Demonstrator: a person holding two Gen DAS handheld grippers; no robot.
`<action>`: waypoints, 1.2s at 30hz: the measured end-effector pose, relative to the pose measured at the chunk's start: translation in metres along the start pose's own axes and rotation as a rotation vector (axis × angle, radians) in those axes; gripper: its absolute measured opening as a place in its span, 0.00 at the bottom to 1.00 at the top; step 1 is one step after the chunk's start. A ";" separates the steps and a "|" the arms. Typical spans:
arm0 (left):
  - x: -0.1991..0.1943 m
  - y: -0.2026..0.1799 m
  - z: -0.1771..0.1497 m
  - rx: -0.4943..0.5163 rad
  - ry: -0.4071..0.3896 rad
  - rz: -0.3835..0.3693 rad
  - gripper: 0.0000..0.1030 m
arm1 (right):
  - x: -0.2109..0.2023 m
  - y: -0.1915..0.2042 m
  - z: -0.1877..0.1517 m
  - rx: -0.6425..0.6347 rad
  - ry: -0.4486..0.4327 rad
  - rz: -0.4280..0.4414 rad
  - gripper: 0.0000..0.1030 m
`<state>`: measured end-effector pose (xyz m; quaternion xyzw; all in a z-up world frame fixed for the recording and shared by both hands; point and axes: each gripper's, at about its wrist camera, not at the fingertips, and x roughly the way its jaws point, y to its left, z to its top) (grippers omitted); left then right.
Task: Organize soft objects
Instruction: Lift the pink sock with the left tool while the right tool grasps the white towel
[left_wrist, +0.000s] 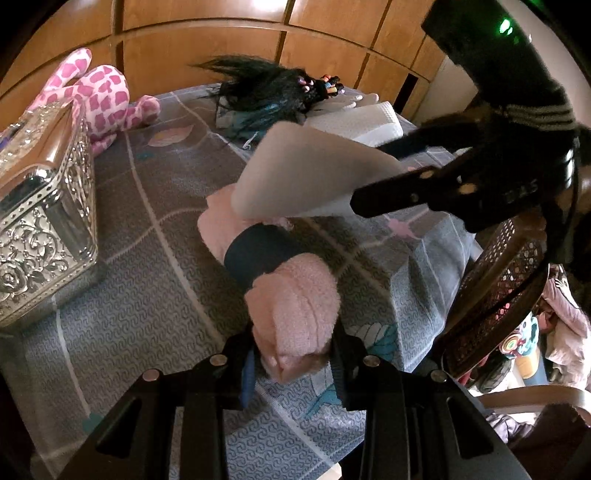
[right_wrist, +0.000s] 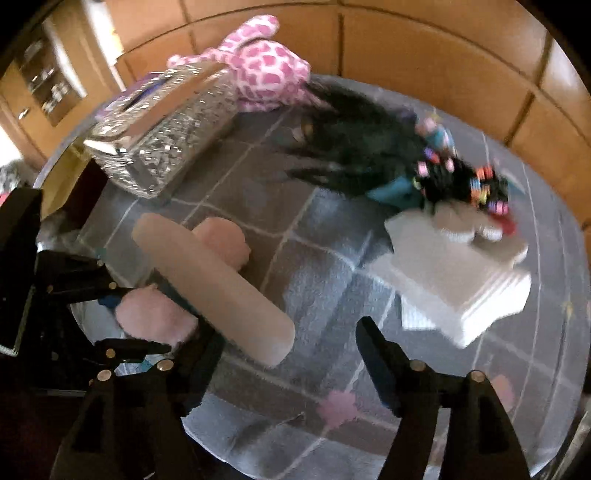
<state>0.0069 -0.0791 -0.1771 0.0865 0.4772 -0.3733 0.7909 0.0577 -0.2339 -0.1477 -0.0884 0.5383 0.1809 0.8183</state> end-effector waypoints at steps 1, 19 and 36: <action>0.000 0.001 0.000 -0.001 0.000 0.000 0.32 | 0.000 0.003 0.004 -0.022 -0.002 0.004 0.76; -0.052 0.001 0.033 -0.023 -0.102 -0.064 0.29 | 0.020 -0.018 0.007 0.074 -0.052 0.060 0.28; -0.119 0.089 0.159 -0.227 -0.376 0.049 0.27 | 0.037 -0.013 -0.003 0.111 -0.062 0.021 0.28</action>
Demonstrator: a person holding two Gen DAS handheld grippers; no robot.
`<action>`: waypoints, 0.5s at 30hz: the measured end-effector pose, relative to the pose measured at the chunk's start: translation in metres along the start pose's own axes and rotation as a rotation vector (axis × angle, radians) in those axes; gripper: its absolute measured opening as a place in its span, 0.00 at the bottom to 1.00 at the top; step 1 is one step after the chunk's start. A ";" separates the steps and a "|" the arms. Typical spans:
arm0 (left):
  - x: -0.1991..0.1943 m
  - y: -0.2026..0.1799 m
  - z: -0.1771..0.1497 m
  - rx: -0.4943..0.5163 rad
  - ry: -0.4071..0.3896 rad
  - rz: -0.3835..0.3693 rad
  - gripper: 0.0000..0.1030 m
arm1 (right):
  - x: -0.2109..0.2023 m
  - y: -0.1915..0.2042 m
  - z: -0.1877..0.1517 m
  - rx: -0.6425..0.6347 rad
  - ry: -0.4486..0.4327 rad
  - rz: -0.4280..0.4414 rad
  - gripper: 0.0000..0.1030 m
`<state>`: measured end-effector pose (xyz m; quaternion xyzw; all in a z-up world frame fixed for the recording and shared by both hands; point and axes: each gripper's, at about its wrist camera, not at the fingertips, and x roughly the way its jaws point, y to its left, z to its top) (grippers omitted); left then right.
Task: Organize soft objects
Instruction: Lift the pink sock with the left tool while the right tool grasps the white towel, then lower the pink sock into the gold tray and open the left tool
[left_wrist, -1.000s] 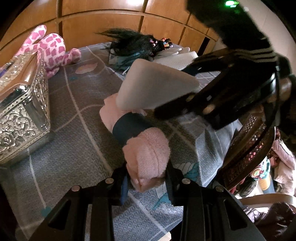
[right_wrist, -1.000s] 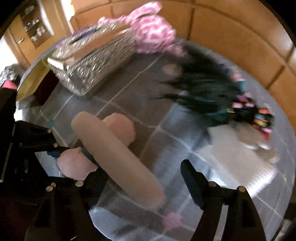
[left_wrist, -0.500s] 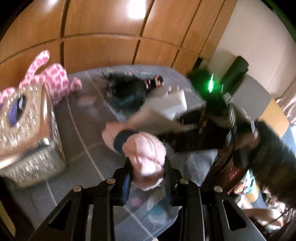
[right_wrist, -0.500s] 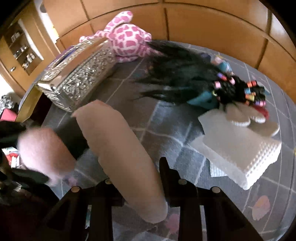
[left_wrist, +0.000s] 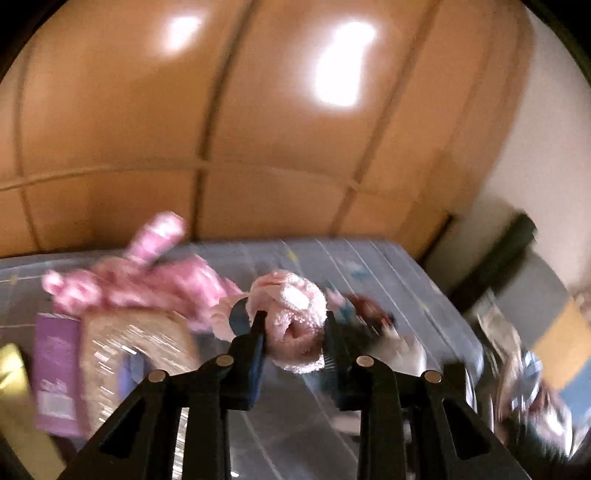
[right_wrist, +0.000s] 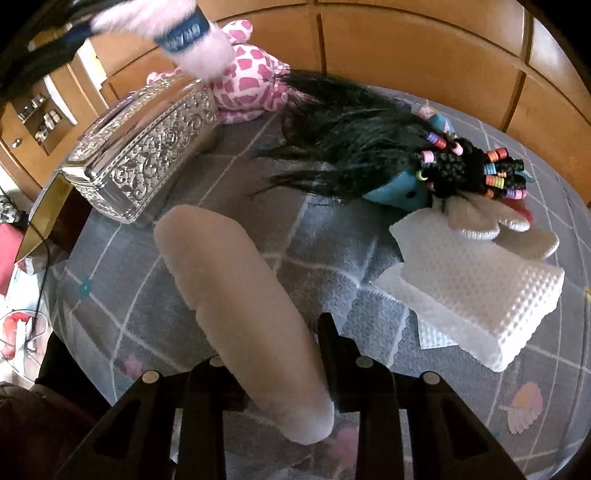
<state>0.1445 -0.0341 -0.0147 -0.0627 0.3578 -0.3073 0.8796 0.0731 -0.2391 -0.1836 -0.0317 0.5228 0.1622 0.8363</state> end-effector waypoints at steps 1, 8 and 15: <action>-0.006 0.013 0.010 -0.024 -0.028 0.031 0.27 | 0.000 0.000 0.000 0.001 -0.002 -0.003 0.28; -0.056 0.098 0.028 -0.138 -0.127 0.277 0.27 | -0.002 0.006 -0.002 -0.001 0.003 -0.020 0.28; -0.115 0.176 -0.024 -0.286 -0.139 0.472 0.27 | 0.001 0.014 -0.004 0.013 -0.005 -0.023 0.28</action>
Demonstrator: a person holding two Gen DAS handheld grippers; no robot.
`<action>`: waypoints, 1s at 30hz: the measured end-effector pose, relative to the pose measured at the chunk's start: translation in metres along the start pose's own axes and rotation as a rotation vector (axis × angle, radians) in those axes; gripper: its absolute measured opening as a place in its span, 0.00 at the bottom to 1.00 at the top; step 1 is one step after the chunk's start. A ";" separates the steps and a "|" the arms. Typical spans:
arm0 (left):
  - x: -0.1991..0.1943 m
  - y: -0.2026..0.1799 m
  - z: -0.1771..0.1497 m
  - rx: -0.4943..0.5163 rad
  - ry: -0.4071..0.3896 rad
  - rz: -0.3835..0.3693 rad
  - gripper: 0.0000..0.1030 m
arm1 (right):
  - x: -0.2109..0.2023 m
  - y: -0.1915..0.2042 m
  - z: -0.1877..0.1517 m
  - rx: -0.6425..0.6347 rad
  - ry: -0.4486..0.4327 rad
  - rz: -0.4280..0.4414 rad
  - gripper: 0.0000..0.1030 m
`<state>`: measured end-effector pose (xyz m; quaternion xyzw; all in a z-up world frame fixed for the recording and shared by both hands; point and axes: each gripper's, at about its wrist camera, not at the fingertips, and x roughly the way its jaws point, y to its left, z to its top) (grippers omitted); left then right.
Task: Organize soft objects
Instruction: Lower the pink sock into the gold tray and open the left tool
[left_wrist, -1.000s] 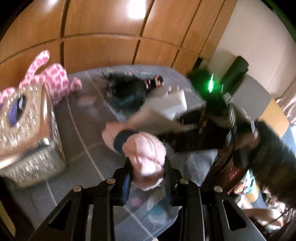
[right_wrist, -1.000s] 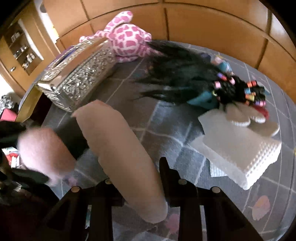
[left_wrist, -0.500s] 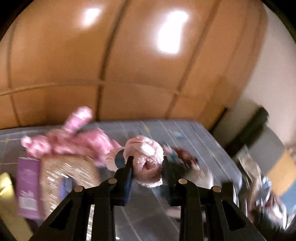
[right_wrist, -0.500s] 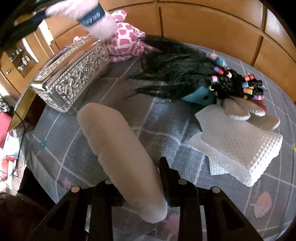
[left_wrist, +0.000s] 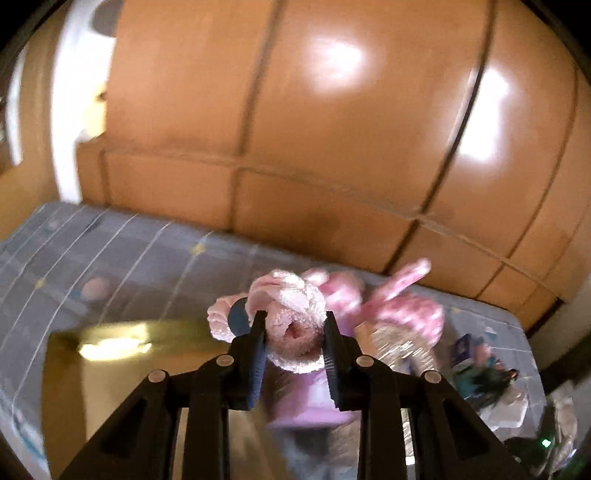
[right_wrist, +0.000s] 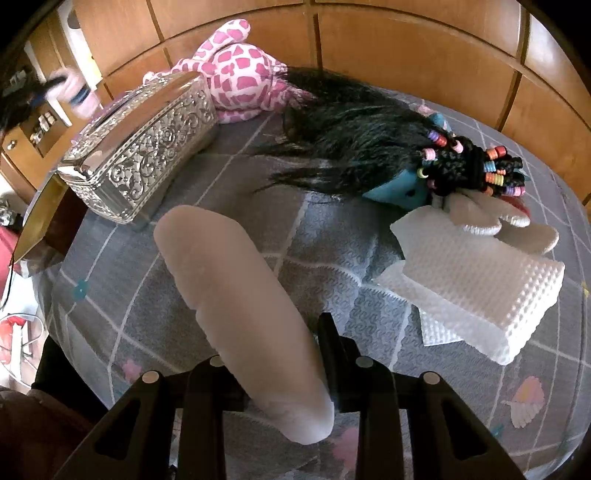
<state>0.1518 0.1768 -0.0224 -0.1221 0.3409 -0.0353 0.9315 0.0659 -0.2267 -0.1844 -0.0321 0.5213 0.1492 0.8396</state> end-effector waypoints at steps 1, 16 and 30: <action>-0.004 0.016 -0.010 -0.022 0.009 0.019 0.27 | 0.001 0.002 0.000 0.001 0.003 0.000 0.28; 0.005 0.054 -0.145 -0.097 0.167 0.093 0.43 | -0.001 0.035 0.002 0.038 0.015 -0.027 0.28; -0.053 0.042 -0.148 -0.102 0.074 0.208 0.79 | -0.012 0.057 0.057 0.080 -0.064 -0.051 0.28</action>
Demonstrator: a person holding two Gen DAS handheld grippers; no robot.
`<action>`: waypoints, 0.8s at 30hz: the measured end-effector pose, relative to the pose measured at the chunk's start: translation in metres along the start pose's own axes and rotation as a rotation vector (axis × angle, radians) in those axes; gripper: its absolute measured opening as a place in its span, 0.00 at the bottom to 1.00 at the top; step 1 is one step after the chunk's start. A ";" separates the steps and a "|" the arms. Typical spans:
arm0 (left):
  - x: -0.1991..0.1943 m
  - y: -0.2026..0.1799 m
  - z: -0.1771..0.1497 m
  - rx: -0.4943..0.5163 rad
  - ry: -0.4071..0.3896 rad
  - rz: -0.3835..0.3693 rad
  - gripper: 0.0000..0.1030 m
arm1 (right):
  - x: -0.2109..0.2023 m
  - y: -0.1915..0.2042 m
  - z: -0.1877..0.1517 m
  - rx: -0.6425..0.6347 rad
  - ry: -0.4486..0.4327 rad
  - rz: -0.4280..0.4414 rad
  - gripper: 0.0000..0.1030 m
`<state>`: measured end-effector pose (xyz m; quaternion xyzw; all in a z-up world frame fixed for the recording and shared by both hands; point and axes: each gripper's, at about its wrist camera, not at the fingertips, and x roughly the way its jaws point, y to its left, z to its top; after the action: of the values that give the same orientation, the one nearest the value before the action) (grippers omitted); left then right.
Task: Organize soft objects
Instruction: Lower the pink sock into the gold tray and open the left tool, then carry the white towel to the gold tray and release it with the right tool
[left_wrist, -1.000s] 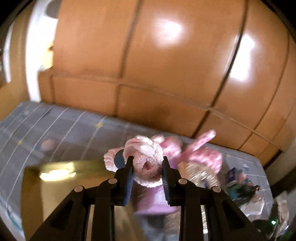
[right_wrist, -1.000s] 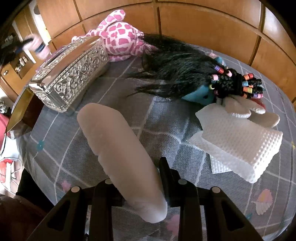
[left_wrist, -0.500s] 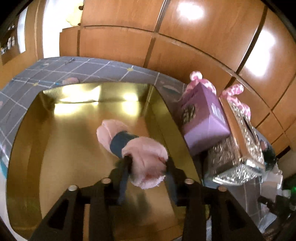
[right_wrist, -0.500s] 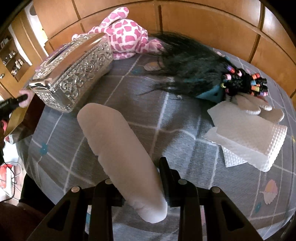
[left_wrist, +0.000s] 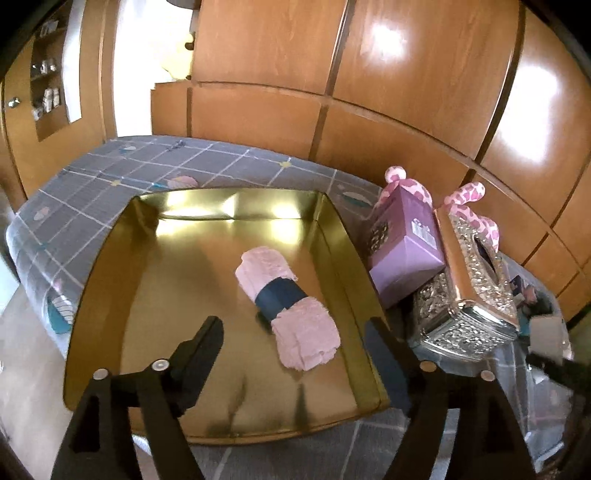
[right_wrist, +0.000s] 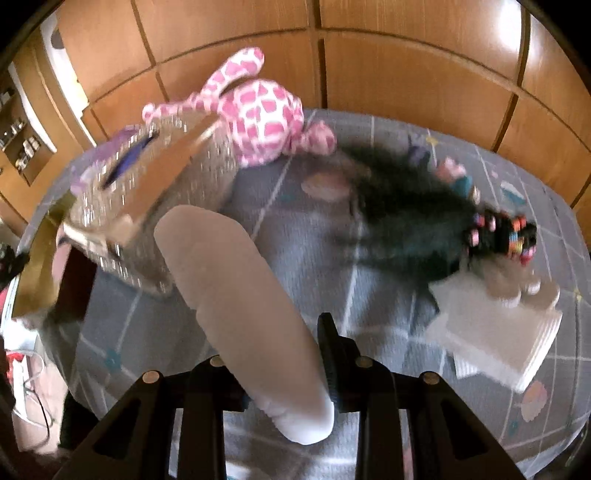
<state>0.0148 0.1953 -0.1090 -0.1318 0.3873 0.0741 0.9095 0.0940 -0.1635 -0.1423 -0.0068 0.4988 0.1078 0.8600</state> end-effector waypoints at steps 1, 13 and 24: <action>-0.004 0.000 0.000 0.000 -0.003 0.001 0.80 | -0.001 0.002 0.008 0.004 -0.011 -0.003 0.28; -0.033 -0.001 0.003 0.002 -0.076 0.077 0.92 | -0.013 0.028 0.095 0.036 -0.138 0.010 0.28; -0.038 0.011 0.005 -0.002 -0.079 0.120 0.98 | -0.009 0.128 0.150 -0.089 -0.172 0.176 0.28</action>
<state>-0.0104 0.2061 -0.0803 -0.1062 0.3584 0.1342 0.9177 0.1933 -0.0224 -0.0474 0.0079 0.4163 0.2050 0.8858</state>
